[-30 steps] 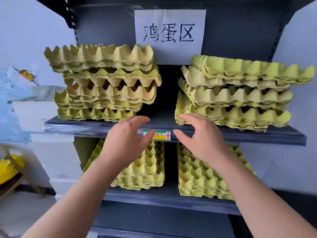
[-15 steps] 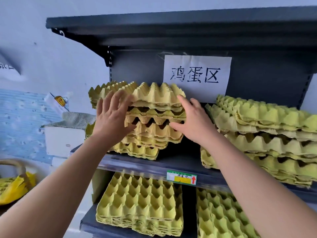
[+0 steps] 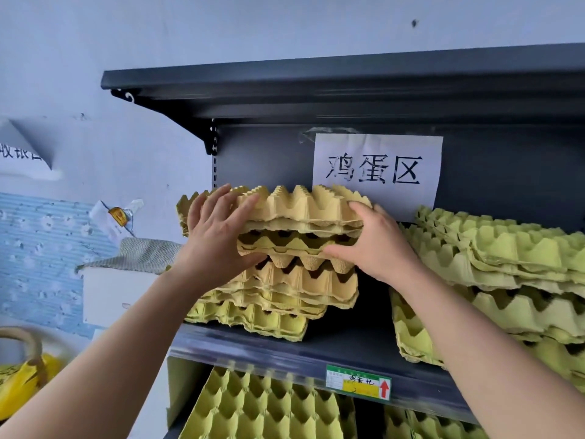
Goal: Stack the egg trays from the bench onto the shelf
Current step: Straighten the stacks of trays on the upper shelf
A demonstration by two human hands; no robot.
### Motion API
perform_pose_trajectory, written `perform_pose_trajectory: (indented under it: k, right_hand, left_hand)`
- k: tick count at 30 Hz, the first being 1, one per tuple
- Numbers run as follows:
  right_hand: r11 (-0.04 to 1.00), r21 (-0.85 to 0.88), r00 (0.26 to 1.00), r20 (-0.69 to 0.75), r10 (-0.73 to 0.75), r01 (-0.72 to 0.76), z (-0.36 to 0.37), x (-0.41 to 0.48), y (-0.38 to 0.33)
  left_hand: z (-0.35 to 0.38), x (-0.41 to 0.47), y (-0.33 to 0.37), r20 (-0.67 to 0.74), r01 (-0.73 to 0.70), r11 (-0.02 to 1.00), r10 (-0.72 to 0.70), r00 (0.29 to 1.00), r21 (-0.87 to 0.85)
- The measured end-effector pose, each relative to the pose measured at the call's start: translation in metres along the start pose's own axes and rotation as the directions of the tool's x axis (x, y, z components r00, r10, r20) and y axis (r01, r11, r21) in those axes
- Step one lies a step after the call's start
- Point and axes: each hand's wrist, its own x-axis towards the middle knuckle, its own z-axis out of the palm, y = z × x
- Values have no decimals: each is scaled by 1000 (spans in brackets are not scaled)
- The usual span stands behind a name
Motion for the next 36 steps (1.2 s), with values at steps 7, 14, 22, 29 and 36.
perform_pose_trajectory:
  k: [7, 14, 22, 29, 36]
  right_hand:
    - [993, -62, 993, 65, 103, -99, -1, -17, -8]
    - [991, 75, 993, -28, 115, -113, -5, -15, -13]
    - [991, 74, 990, -81, 117, -111, 3, -20, -20]
    - [994, 95, 975, -212, 64, -45, 4, -20, -32]
    - [989, 105, 969, -238, -72, 99, -14, -32, -44]
  left_hand:
    - [-1, 0, -5, 66, -117, 987, 111, 992, 106]
    - [-10, 8, -18, -2, -86, 985, 87, 996, -148]
    - [-3, -3, -32, -21, -103, 976, 100, 995, -194]
    - [-17, 3, -17, 3, -153, 976, 156, 988, -157]
    - [-35, 23, -7, -93, -234, 942, 217, 972, -242]
